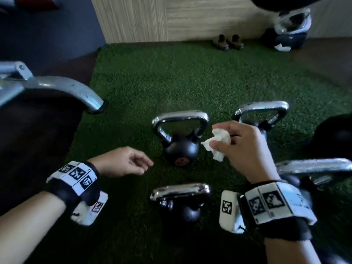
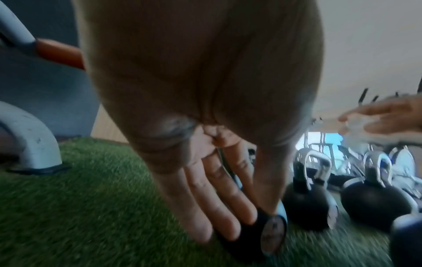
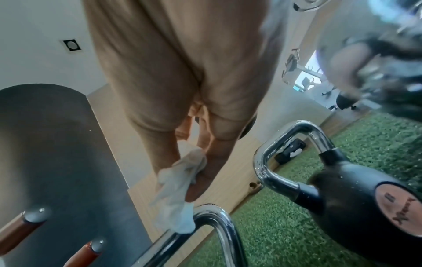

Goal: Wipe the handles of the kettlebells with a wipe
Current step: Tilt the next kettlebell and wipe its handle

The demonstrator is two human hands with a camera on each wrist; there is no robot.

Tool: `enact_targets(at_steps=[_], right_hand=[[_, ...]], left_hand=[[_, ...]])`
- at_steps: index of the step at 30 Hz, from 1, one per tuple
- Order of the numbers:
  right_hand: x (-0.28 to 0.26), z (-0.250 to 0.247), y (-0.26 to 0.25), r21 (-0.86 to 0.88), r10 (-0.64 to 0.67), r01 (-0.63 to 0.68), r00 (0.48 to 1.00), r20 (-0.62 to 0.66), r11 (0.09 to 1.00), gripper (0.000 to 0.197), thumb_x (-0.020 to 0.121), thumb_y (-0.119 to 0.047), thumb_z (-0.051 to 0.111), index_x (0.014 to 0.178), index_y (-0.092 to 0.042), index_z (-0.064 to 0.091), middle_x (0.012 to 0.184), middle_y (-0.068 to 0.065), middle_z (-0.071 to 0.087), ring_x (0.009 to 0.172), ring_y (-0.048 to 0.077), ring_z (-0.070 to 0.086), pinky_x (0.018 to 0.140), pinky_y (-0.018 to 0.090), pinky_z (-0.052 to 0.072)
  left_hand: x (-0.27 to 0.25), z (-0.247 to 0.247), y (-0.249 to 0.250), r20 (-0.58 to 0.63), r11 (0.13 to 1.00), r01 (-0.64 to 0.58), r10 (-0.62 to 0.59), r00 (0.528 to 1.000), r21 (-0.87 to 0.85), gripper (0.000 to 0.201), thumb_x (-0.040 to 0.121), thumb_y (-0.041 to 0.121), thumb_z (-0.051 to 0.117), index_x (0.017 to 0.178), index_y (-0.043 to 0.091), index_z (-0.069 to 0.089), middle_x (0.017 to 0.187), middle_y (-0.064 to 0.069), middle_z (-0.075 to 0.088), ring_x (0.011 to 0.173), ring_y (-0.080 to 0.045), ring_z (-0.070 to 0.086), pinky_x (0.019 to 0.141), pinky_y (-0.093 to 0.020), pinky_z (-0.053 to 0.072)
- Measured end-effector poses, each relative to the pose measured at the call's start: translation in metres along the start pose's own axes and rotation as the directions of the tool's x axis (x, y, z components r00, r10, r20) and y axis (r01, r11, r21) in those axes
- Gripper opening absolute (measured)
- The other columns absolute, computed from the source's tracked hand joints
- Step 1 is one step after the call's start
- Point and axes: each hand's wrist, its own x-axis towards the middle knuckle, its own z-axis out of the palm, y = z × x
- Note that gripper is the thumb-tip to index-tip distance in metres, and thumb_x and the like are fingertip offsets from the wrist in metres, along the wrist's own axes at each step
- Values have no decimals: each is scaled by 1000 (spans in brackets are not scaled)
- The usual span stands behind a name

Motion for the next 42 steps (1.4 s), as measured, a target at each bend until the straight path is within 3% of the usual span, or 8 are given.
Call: enact_targets(at_steps=[6, 16, 23, 28, 32, 34, 38, 42], right_hand=[[39, -7, -32, 71, 78, -66, 982, -174, 995, 39, 74, -21, 90, 101, -28, 64, 92, -12, 72, 80, 5, 68, 69, 21, 51], [73, 28, -37, -32, 53, -54, 998, -36, 998, 26, 74, -24, 87, 97, -33, 78, 86, -14, 75, 73, 4, 68, 66, 23, 50], [84, 47, -35, 122, 22, -23, 1000, 4, 992, 16, 84, -31, 75, 99, -33, 81, 104, -13, 77, 92, 5, 73, 83, 30, 60], [85, 74, -31, -95, -213, 211, 977, -15, 973, 19, 90, -18, 74, 104, -28, 81, 102, -10, 70, 84, 1, 65, 74, 9, 48], [91, 81, -27, -207, -347, 350, 936, 53, 914, 20, 85, -13, 81, 104, -18, 82, 99, -3, 76, 87, 8, 70, 81, 11, 51], [94, 84, -25, -246, -384, 399, 917, 109, 883, 21, 81, -9, 83, 102, -15, 83, 96, -1, 78, 85, 12, 72, 82, 8, 47], [95, 89, -14, -305, -431, 432, 899, 76, 849, 20, 82, -5, 81, 100, -15, 83, 88, 3, 75, 80, 20, 71, 79, 28, 53], [90, 85, -8, -325, -379, 346, 924, -45, 880, 22, 84, -1, 79, 100, -14, 82, 88, 4, 73, 77, 20, 71, 75, 20, 51]], left_hand=[[-12, -53, 33, 11, 989, 132, -132, 991, 65, 27, 93, 19, 73, 112, 38, 73, 99, 7, 79, 76, -5, 67, 75, -25, 53], [-4, -70, 52, -50, 978, 207, -206, 977, 34, 15, 89, 23, 78, 103, 27, 75, 91, -2, 80, 77, -10, 67, 70, -27, 51], [48, -21, -8, -130, 963, 225, -245, 961, -150, 42, 81, 34, 84, 120, 34, 67, 113, 8, 74, 91, -8, 69, 90, -33, 56], [81, 20, -18, -256, 918, 100, -210, 944, -384, 83, 53, 57, 88, 128, 37, 58, 132, 9, 64, 112, -11, 66, 107, -38, 51], [104, 36, -17, -333, 918, 72, -213, 918, -391, 99, 51, 70, 85, 139, 35, 57, 136, 12, 63, 128, -5, 57, 116, -35, 43], [109, 38, -12, -308, 925, 116, -236, 922, -362, 96, 52, 77, 82, 136, 34, 61, 134, 12, 66, 127, -8, 58, 113, -33, 44], [122, 44, 0, -293, 919, 113, -235, 927, -377, 79, 67, 74, 80, 133, 36, 61, 129, 13, 67, 124, -10, 60, 110, -28, 44], [126, 45, 4, -335, 927, 76, -209, 919, -368, 72, 74, 67, 80, 138, 43, 55, 133, 13, 66, 127, -11, 59, 112, -26, 42]])
